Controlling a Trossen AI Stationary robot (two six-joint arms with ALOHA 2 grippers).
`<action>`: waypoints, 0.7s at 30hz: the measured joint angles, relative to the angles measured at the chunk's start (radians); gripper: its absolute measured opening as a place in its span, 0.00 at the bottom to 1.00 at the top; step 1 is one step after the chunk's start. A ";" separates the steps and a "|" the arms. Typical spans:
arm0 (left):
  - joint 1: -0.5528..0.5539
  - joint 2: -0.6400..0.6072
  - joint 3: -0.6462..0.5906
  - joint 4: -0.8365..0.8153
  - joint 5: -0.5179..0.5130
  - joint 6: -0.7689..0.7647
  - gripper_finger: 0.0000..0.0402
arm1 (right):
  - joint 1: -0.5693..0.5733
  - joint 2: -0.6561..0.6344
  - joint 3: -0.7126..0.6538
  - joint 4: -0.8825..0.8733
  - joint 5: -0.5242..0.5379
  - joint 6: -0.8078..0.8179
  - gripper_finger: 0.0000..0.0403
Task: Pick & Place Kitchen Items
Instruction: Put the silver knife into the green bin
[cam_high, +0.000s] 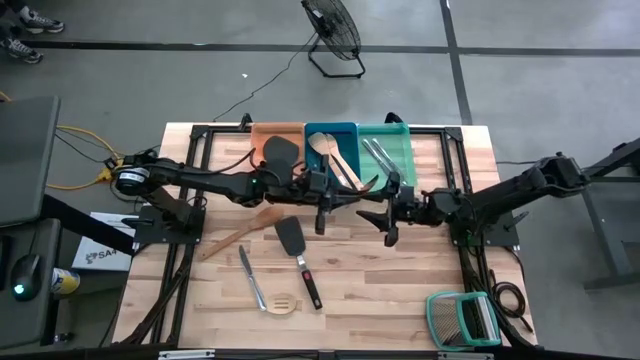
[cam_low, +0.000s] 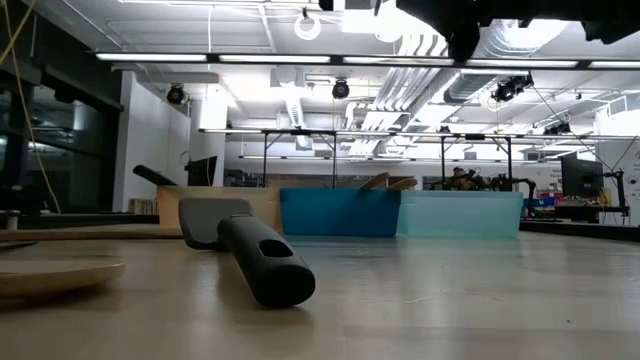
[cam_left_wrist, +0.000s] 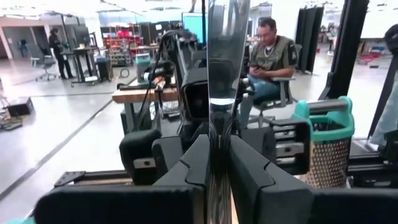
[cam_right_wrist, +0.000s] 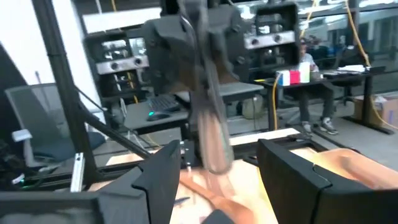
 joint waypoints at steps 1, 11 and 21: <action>0.000 0.000 0.000 -0.003 -0.003 0.000 0.07 | -0.004 0.012 0.000 0.012 -0.001 0.000 0.50; 0.000 -0.002 0.000 -0.003 -0.025 -0.005 0.07 | -0.068 0.126 0.098 0.052 -0.124 -0.007 0.50; 0.000 -0.002 0.000 -0.002 -0.032 -0.022 0.07 | -0.093 0.137 0.120 0.050 -0.133 -0.022 0.44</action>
